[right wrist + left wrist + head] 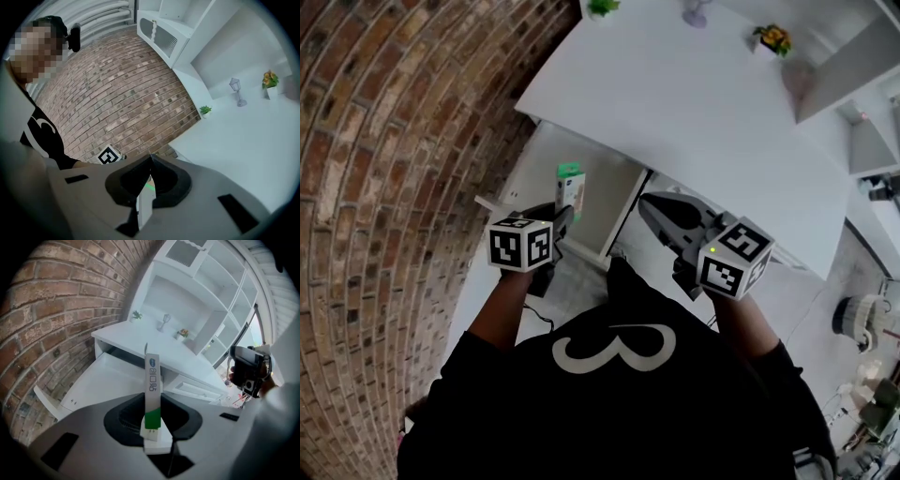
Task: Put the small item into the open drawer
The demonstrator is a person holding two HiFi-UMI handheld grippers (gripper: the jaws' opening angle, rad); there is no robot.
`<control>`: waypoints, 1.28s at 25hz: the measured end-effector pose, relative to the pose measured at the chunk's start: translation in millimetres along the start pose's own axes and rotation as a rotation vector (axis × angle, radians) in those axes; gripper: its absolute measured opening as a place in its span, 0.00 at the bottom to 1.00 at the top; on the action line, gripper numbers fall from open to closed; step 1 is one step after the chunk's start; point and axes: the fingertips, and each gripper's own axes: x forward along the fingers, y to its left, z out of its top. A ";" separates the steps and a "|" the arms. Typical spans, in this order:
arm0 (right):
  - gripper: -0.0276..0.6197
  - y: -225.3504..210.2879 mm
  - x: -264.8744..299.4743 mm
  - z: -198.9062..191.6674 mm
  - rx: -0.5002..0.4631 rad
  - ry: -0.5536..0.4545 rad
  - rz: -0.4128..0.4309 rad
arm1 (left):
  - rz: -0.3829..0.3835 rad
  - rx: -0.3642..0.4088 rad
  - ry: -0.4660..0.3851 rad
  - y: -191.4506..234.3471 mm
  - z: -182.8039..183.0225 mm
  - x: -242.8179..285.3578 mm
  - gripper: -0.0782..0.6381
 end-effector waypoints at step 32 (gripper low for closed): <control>0.06 -68.9 -5.9 -28.1 0.128 0.006 -0.063 | 0.117 0.121 0.386 64.4 -31.7 169.6 0.24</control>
